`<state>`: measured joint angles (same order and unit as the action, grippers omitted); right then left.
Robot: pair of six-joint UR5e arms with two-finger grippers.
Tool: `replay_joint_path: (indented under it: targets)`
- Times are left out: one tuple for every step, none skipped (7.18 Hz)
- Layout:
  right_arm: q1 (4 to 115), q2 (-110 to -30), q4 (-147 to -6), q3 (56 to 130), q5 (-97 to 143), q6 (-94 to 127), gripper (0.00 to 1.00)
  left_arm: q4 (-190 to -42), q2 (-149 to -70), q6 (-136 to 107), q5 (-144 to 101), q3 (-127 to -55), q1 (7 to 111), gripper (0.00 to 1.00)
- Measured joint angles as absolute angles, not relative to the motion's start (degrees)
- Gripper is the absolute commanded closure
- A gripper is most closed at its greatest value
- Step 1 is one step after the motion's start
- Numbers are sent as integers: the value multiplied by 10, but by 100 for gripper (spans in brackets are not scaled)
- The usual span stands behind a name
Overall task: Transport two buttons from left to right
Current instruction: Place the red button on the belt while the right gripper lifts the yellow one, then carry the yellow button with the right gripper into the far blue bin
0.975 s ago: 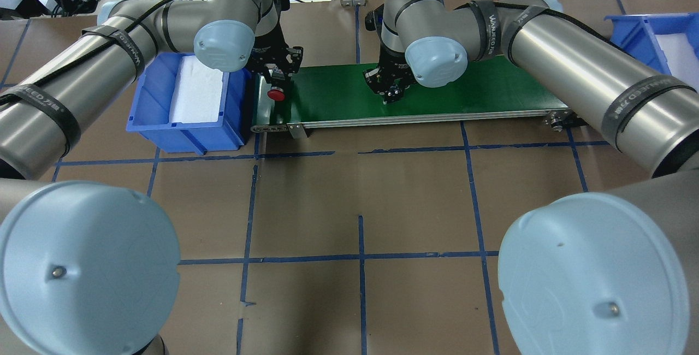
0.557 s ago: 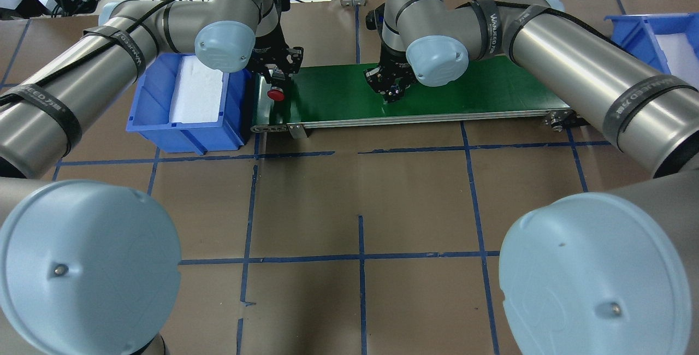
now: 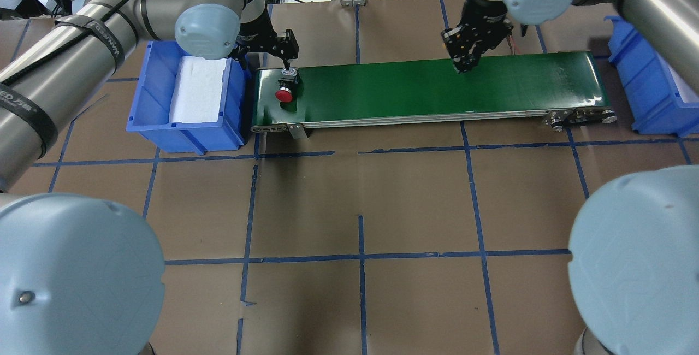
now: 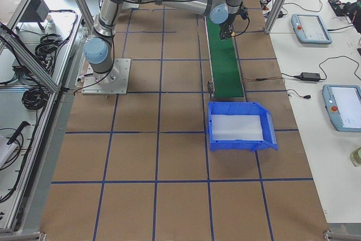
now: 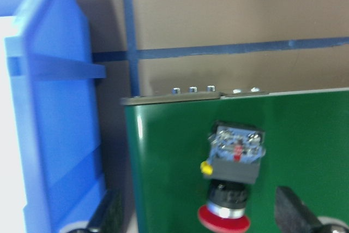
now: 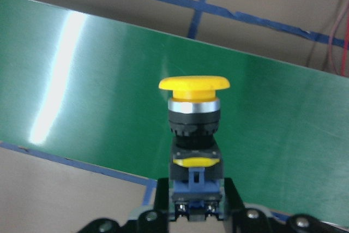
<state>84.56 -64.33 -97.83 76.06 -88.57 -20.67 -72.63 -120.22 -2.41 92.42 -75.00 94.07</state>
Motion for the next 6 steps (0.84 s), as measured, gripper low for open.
replay_joint_path:
  targets:
    - [806, -660, -959, 761, -898, -248, 91, -762, -1192, -23, 935, -734, 936, 0]
    - [762, -675, -947, 760, -907, -293, 91, -791, -1173, -22, 948, -729, 933, 0]
    - [714, -684, -941, 759, -914, -344, 91, -807, -1145, -22, 957, -736, 932, 0]
    - [670, -688, -938, 759, -918, -390, 91, -814, -1115, -22, 960, -755, 931, 0]
    - [631, -691, -937, 759, -921, -428, 90, -817, -1083, -22, 960, -780, 927, 0]
    - [599, -692, -936, 760, -928, -460, 91, -822, -1058, -22, 961, -798, 919, 0]
